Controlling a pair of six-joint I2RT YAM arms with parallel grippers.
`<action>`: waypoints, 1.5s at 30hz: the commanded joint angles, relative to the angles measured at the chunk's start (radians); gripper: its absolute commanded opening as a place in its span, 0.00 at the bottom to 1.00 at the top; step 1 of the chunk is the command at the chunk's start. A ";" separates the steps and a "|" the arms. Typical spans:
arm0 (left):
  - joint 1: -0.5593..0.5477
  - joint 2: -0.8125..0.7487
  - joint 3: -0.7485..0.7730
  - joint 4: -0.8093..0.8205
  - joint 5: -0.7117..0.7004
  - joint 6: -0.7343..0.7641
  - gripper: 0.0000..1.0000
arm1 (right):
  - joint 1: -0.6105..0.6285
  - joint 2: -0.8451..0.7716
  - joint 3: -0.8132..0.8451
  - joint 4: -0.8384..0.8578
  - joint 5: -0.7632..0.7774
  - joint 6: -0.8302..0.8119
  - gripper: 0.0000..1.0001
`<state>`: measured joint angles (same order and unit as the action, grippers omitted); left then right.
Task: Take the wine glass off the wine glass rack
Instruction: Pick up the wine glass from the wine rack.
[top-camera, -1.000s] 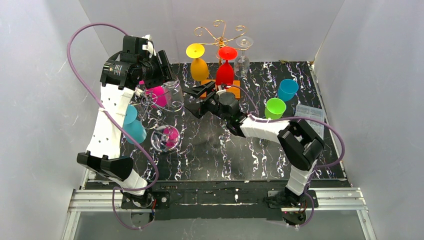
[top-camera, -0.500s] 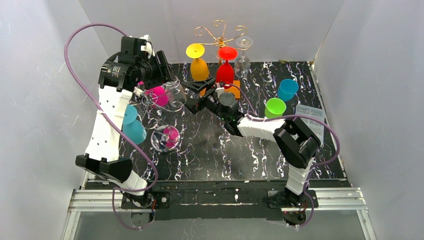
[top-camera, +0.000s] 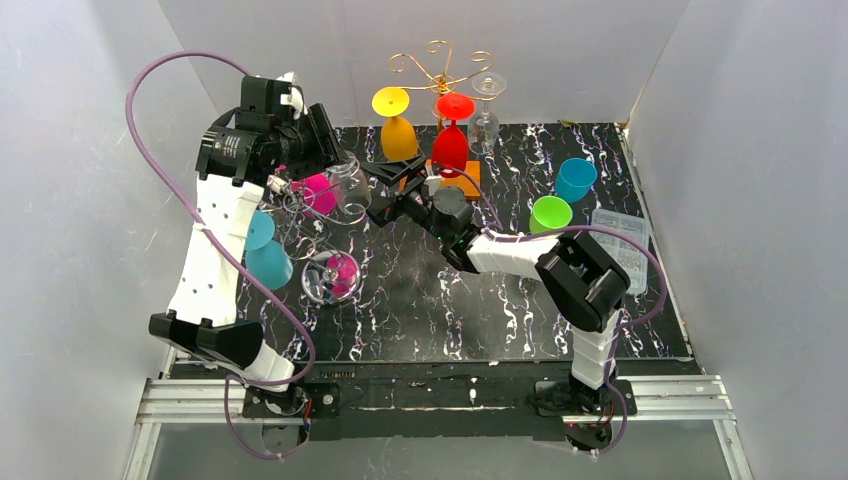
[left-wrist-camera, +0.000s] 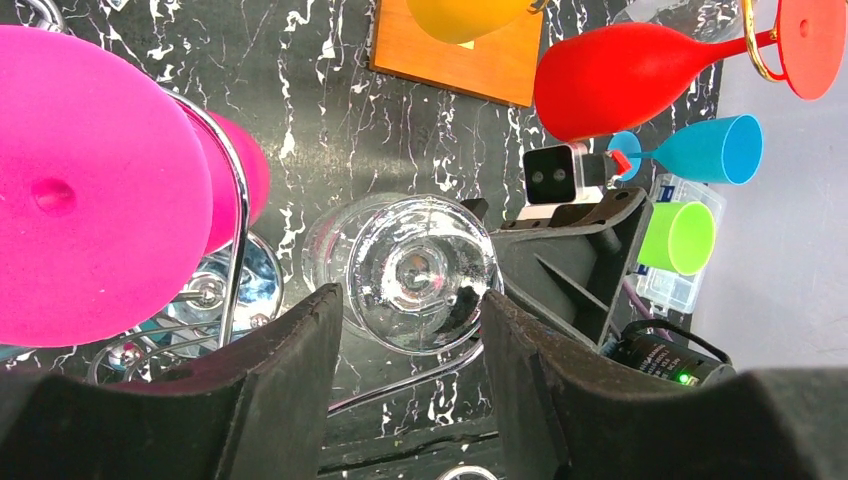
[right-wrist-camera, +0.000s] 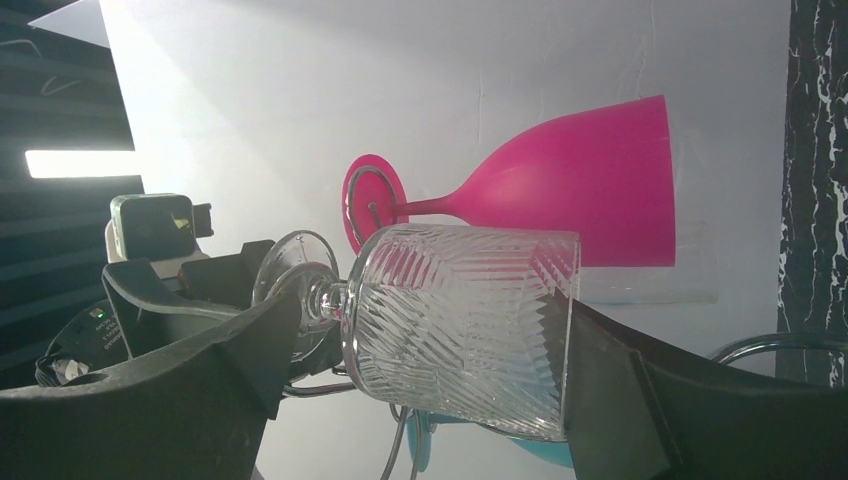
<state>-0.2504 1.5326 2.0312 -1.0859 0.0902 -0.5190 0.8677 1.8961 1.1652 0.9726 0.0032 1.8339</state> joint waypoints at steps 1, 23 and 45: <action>0.003 -0.053 -0.015 -0.009 0.000 -0.026 0.50 | 0.010 0.007 0.059 0.106 0.003 0.020 0.98; 0.004 -0.084 -0.051 0.031 0.018 -0.071 0.42 | 0.022 0.033 0.089 0.138 0.013 0.045 0.79; 0.003 -0.160 -0.159 0.126 -0.021 -0.176 0.31 | 0.028 0.087 0.125 0.248 0.010 0.085 0.60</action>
<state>-0.2485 1.4395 1.9144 -1.0050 0.0887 -0.6525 0.8860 1.9892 1.2289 1.0668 0.0036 1.8984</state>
